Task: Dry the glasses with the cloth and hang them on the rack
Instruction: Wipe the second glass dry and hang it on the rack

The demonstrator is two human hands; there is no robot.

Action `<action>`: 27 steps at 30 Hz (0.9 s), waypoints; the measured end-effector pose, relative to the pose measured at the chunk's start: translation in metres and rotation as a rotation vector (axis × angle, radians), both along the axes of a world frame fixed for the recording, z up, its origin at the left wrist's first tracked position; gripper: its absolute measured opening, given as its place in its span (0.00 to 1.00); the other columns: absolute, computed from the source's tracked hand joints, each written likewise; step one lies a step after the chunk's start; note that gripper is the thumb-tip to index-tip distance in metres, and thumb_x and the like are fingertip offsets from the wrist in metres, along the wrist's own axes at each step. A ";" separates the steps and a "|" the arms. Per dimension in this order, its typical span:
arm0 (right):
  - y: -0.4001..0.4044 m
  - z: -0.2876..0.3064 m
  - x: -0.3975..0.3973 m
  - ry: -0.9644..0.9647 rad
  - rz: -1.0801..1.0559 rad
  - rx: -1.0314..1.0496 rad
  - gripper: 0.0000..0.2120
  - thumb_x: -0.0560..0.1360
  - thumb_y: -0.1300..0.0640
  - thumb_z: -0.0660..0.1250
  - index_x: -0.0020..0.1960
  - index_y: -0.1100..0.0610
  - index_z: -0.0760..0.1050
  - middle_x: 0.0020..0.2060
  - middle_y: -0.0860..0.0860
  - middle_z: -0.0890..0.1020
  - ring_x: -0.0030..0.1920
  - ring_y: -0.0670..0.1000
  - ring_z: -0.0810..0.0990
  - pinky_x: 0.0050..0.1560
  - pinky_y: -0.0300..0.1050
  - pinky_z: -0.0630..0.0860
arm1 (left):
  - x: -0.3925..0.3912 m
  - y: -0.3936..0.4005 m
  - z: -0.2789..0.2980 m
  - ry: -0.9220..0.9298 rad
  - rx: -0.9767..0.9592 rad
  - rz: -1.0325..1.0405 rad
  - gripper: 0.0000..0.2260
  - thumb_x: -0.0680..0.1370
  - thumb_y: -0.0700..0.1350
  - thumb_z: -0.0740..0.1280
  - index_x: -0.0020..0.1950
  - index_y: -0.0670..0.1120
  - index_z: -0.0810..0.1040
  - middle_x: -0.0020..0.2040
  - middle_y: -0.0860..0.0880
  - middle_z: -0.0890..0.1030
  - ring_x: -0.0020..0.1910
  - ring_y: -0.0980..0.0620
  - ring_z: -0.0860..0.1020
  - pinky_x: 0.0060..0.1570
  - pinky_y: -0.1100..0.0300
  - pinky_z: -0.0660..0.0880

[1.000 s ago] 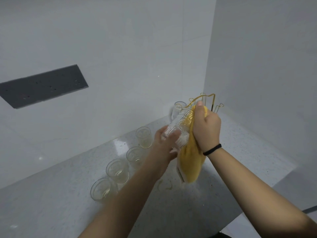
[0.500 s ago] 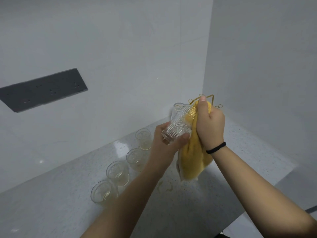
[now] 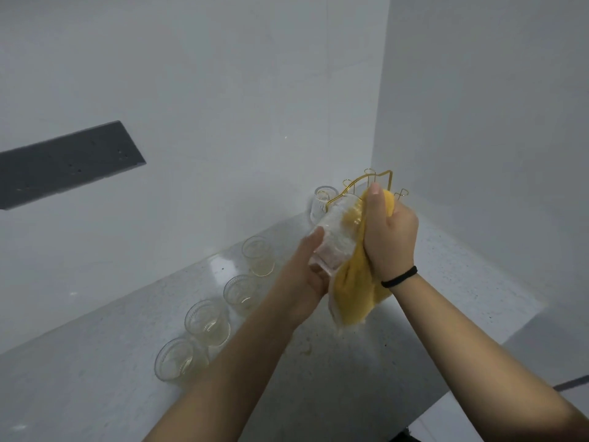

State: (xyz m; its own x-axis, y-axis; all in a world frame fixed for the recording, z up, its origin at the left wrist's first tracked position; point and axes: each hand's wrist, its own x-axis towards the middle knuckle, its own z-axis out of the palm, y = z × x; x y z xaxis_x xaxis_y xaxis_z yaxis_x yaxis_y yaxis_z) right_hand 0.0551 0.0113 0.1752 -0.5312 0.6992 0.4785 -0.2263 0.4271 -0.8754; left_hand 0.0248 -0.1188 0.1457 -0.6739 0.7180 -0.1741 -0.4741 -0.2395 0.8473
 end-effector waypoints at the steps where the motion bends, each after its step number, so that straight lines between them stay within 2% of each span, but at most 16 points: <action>1: 0.004 0.000 -0.001 0.026 0.019 0.009 0.22 0.76 0.45 0.54 0.26 0.50 0.56 0.18 0.45 0.58 0.21 0.43 0.59 0.24 0.33 0.54 | -0.003 0.003 0.000 -0.116 0.015 -0.017 0.22 0.81 0.57 0.58 0.69 0.45 0.74 0.64 0.40 0.78 0.56 0.44 0.80 0.55 0.49 0.78; 2: 0.008 -0.001 -0.002 0.043 0.029 0.005 0.22 0.75 0.44 0.54 0.26 0.50 0.56 0.18 0.46 0.59 0.21 0.43 0.59 0.24 0.33 0.54 | -0.005 0.007 0.000 -0.184 0.010 -0.035 0.23 0.81 0.58 0.57 0.69 0.45 0.74 0.64 0.39 0.78 0.54 0.44 0.80 0.53 0.49 0.79; 4: 0.016 -0.007 -0.006 0.042 0.020 -0.047 0.21 0.74 0.42 0.54 0.26 0.49 0.56 0.17 0.46 0.62 0.21 0.43 0.59 0.24 0.35 0.54 | -0.006 0.016 -0.005 -0.105 -0.052 -0.027 0.22 0.81 0.59 0.56 0.67 0.46 0.75 0.63 0.39 0.79 0.52 0.45 0.81 0.51 0.50 0.80; 6: 0.029 -0.012 -0.013 -0.014 -0.029 -0.090 0.22 0.74 0.41 0.53 0.25 0.49 0.55 0.17 0.46 0.60 0.21 0.44 0.58 0.24 0.37 0.54 | -0.005 0.032 -0.008 0.108 -0.140 0.014 0.23 0.79 0.55 0.64 0.71 0.47 0.68 0.64 0.43 0.78 0.55 0.48 0.82 0.52 0.50 0.81; 7: 0.039 -0.015 -0.018 -0.052 -0.050 -0.097 0.22 0.73 0.40 0.52 0.25 0.49 0.55 0.17 0.45 0.59 0.21 0.44 0.58 0.24 0.37 0.54 | -0.006 0.042 -0.011 0.177 -0.193 0.076 0.29 0.75 0.54 0.71 0.72 0.49 0.64 0.64 0.45 0.78 0.57 0.49 0.81 0.53 0.51 0.81; 8: 0.047 -0.017 -0.022 -0.083 -0.064 -0.097 0.23 0.73 0.39 0.52 0.25 0.49 0.55 0.17 0.45 0.58 0.20 0.44 0.58 0.24 0.36 0.54 | -0.008 0.050 -0.015 0.202 -0.230 0.151 0.34 0.71 0.53 0.75 0.71 0.50 0.62 0.63 0.46 0.77 0.58 0.48 0.81 0.54 0.52 0.81; 9: 0.052 -0.018 -0.025 -0.099 -0.070 -0.087 0.23 0.73 0.39 0.51 0.25 0.49 0.55 0.18 0.45 0.58 0.20 0.44 0.58 0.24 0.36 0.54 | -0.011 0.056 -0.018 0.205 -0.244 0.198 0.34 0.69 0.52 0.77 0.69 0.51 0.63 0.63 0.46 0.77 0.58 0.47 0.81 0.54 0.52 0.81; 10: 0.059 -0.020 -0.027 -0.105 -0.067 -0.072 0.22 0.73 0.39 0.51 0.25 0.49 0.55 0.19 0.44 0.58 0.20 0.44 0.59 0.24 0.35 0.54 | -0.014 0.061 -0.018 0.157 -0.218 0.207 0.31 0.71 0.51 0.76 0.68 0.50 0.65 0.63 0.44 0.78 0.59 0.45 0.81 0.55 0.51 0.80; 13: 0.083 -0.025 -0.033 -0.036 -0.051 -0.017 0.21 0.74 0.41 0.52 0.26 0.49 0.55 0.20 0.44 0.58 0.21 0.43 0.63 0.24 0.33 0.56 | -0.029 0.081 -0.017 -0.043 -0.049 0.052 0.20 0.80 0.52 0.63 0.70 0.46 0.71 0.64 0.42 0.80 0.59 0.44 0.81 0.57 0.48 0.79; 15: 0.112 -0.029 -0.044 0.012 -0.030 -0.021 0.20 0.74 0.43 0.53 0.27 0.48 0.55 0.21 0.45 0.59 0.21 0.42 0.64 0.24 0.32 0.57 | -0.043 0.100 -0.020 -0.213 0.040 0.053 0.19 0.83 0.53 0.57 0.69 0.45 0.74 0.65 0.41 0.79 0.60 0.44 0.80 0.55 0.51 0.80; 16: 0.120 -0.031 -0.048 0.016 -0.048 -0.036 0.20 0.74 0.42 0.53 0.27 0.48 0.56 0.21 0.45 0.60 0.22 0.41 0.65 0.24 0.31 0.57 | -0.048 0.106 -0.016 -0.249 0.037 0.077 0.19 0.82 0.53 0.59 0.68 0.44 0.74 0.66 0.41 0.78 0.61 0.43 0.79 0.54 0.51 0.81; 18: 0.145 -0.031 -0.060 0.001 -0.062 -0.111 0.20 0.73 0.40 0.53 0.27 0.49 0.57 0.22 0.46 0.62 0.22 0.41 0.66 0.24 0.30 0.60 | -0.064 0.122 -0.018 -0.216 -0.070 0.178 0.17 0.79 0.50 0.65 0.65 0.45 0.75 0.65 0.41 0.79 0.61 0.41 0.79 0.56 0.48 0.80; 20: 0.172 -0.033 -0.072 -0.046 -0.078 -0.174 0.21 0.72 0.37 0.52 0.27 0.49 0.58 0.23 0.47 0.63 0.22 0.40 0.66 0.25 0.29 0.61 | -0.085 0.136 -0.016 -0.111 -0.204 0.288 0.16 0.78 0.48 0.67 0.65 0.46 0.74 0.62 0.42 0.80 0.59 0.43 0.80 0.58 0.47 0.79; 23: 0.195 -0.041 -0.085 -0.121 -0.063 -0.191 0.22 0.71 0.34 0.51 0.28 0.50 0.60 0.23 0.48 0.63 0.21 0.41 0.64 0.24 0.32 0.62 | -0.116 0.148 -0.013 -0.025 -0.354 0.431 0.25 0.76 0.47 0.71 0.70 0.43 0.68 0.64 0.42 0.78 0.58 0.44 0.80 0.54 0.51 0.81; 25: 0.210 -0.045 -0.095 -0.149 -0.032 -0.201 0.22 0.72 0.35 0.52 0.28 0.50 0.60 0.23 0.48 0.62 0.21 0.41 0.63 0.23 0.31 0.61 | -0.134 0.161 -0.009 0.032 -0.472 0.520 0.31 0.73 0.49 0.75 0.69 0.44 0.64 0.67 0.42 0.75 0.59 0.44 0.79 0.55 0.51 0.80; 27: 0.217 -0.049 -0.105 -0.183 -0.029 -0.191 0.22 0.77 0.40 0.54 0.28 0.50 0.60 0.23 0.48 0.62 0.21 0.41 0.63 0.23 0.31 0.61 | -0.148 0.171 -0.005 0.167 -0.571 0.570 0.30 0.72 0.50 0.75 0.67 0.46 0.63 0.66 0.44 0.73 0.58 0.46 0.78 0.54 0.54 0.80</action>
State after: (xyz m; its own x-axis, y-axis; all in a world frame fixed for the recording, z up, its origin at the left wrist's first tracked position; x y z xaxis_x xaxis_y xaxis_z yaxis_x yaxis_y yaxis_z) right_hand -0.0494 0.2284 0.1266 -0.5753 0.7837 0.2340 -0.0468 0.2541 -0.9660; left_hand -0.1230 0.0521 0.1406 -0.9575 0.0890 -0.2742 -0.2671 0.0839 0.9600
